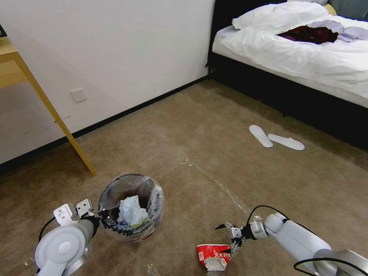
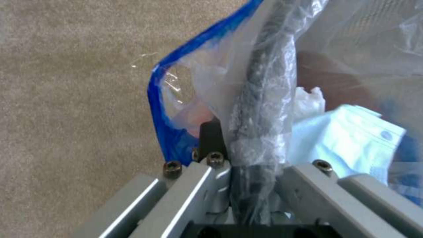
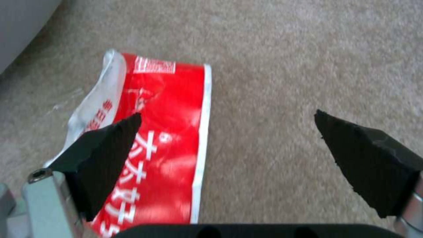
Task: Pick up the trash bin and place the garbage on the floor into it.
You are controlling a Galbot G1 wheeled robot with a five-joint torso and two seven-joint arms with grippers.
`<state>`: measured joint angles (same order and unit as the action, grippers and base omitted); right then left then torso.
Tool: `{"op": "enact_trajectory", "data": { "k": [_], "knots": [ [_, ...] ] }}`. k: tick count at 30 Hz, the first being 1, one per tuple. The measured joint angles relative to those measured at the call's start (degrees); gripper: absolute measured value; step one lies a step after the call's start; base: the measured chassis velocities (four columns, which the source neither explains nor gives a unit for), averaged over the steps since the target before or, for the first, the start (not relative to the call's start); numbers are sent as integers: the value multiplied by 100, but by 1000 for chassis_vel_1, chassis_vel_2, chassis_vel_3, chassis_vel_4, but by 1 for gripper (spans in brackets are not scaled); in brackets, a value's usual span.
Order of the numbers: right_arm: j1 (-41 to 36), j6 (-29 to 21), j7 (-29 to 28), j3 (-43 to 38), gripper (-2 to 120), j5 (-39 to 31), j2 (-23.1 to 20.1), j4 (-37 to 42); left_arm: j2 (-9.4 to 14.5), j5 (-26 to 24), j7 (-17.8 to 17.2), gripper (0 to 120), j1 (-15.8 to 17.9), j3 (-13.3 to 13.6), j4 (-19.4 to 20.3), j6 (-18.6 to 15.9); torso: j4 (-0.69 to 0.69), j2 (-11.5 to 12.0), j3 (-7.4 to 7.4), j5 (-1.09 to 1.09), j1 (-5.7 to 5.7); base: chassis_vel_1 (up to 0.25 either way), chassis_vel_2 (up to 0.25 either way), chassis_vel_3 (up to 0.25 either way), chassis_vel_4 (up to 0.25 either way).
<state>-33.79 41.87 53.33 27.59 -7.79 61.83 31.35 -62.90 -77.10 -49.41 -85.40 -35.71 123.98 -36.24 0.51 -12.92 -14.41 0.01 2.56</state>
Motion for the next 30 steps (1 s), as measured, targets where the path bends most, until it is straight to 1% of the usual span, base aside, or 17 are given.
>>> {"op": "enact_trajectory", "data": {
  "k": [7, 10, 12, 15, 30],
  "knots": [
    [-15, -37, -8, 46, 100, -116, 113, 13, 4, -4, 0, 0, -1, -1, -1, 1, 0, 0, 0, 1, 0, 0, 0, 0, 0],
    [-15, -52, 10, 89, 100, -274, 115, 67, 3, -3, 0, 0, 0, 14, -3, 2, 0, 0, 0, 0, 0, 0, 0, 0, 0],
    [-17, -135, 79, 200, 100, -598, 60, 201, 1, 0, 0, 0, -2, 36, -4, 2, 1, 0, 0, -2, 0, 0, 0, 0, 0],
    [-40, -164, 88, 234, 100, -750, 69, 259, 2, 0, 0, 0, -5, 39, -3, 2, 0, 0, 0, 1, 0, 0, 0, 0, 0],
    [-188, -283, 84, 328, 100, -1003, 227, 306, -1, 9, 0, 0, -32, 24, 32, 1, 0, 0, 0, 1, 0, 0, 0, 0, 0]
  ]
}}
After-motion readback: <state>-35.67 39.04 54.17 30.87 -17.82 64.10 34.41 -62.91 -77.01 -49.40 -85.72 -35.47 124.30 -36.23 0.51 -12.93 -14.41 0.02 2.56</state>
